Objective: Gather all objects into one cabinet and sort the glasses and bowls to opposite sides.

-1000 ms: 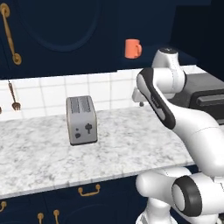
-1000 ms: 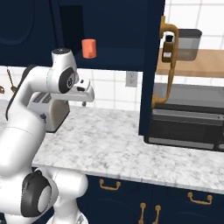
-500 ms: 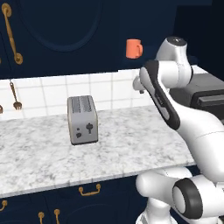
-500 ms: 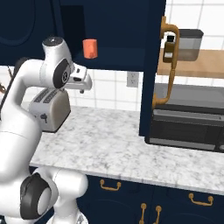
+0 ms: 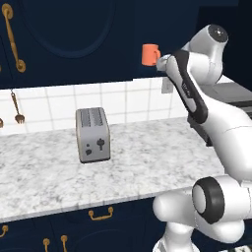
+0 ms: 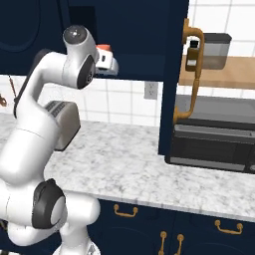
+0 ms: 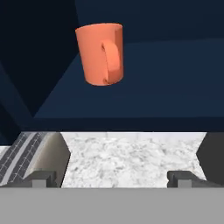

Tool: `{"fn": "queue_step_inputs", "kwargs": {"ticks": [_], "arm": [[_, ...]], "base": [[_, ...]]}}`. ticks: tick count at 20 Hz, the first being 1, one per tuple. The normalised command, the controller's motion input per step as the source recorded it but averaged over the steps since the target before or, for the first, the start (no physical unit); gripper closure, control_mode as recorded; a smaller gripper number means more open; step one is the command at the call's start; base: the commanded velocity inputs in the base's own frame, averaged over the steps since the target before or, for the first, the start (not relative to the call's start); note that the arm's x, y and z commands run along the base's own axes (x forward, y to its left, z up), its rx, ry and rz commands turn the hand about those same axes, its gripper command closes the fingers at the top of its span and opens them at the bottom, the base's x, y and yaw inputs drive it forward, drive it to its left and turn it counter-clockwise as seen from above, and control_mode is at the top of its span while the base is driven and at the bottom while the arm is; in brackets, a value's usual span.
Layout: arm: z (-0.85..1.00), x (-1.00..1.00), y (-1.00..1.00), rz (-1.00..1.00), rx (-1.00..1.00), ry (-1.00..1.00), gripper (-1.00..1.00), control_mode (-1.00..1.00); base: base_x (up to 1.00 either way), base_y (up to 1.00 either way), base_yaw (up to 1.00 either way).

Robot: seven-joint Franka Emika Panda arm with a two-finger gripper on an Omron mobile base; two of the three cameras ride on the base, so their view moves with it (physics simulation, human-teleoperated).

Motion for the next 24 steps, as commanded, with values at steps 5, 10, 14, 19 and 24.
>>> {"fn": "queue_step_inputs", "kwargs": {"ticks": [5, 10, 14, 19, 24], "arm": [[0.42, 0.84, -0.1, 0.01, 0.01, -0.16, -1.0, -1.0], [0.2, 0.87, 0.0, 0.03, 0.0, 0.0, -1.0, -1.0], [-0.02, 0.58, 0.0, 0.08, 0.0, 0.04, -1.0, -1.0], [-0.01, 0.66, 0.0, 0.13, 0.0, 0.0, -1.0, -1.0], [-0.01, 0.11, 0.0, 0.1, 0.0, 0.0, -1.0, -1.0]], "base": [[0.0, 0.0, 0.0], [0.0, 0.0, 0.0], [0.0, 0.0, 0.0], [0.0, 0.0, 0.0], [0.0, 0.0, 0.0]]}}
